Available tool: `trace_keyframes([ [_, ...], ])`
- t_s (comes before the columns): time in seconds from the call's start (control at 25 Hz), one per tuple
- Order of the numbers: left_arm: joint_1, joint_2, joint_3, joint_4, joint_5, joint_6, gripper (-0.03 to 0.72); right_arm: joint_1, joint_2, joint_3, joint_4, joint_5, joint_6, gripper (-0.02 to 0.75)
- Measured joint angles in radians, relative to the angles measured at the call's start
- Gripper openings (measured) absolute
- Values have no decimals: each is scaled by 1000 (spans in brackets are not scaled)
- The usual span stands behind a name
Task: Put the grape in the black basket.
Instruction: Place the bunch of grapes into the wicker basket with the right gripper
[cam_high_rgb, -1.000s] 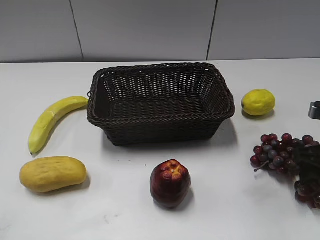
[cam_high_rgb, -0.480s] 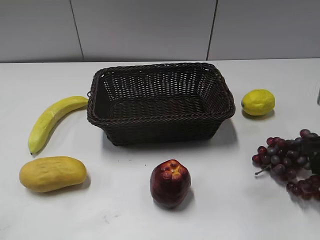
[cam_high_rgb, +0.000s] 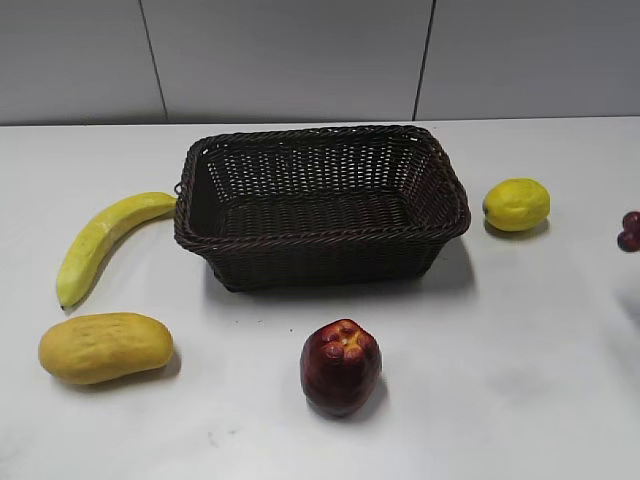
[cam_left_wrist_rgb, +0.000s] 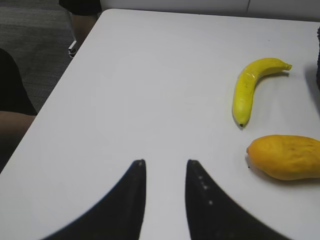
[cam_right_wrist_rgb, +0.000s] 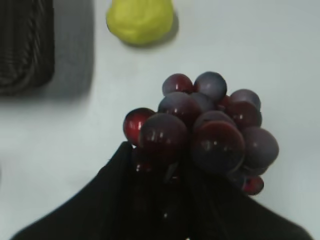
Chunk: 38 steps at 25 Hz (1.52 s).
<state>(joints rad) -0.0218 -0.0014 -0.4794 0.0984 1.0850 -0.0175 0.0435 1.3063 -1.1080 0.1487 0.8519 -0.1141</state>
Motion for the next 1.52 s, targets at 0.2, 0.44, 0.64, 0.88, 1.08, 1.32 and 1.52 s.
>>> trace_keyframes([
  [0.2,0,0,0,0,0,0,216,0,6,-165,109,15,-85,213],
  [0.44,0,0,0,0,0,0,216,41,119,-353,213,61,-151,212],
  [0.64,0,0,0,0,0,0,216,175,284,-513,212,80,-157,212],
  [0.88,0,0,0,0,0,0,216,341,498,-696,215,82,-158,212],
  [1.08,0,0,0,0,0,0,216,410,651,-760,220,75,-158,204],
  [1.32,0,0,0,0,0,0,216,427,802,-761,224,51,-158,204],
  [1.52,0,0,0,0,0,0,216,427,870,-763,226,24,-157,201],
])
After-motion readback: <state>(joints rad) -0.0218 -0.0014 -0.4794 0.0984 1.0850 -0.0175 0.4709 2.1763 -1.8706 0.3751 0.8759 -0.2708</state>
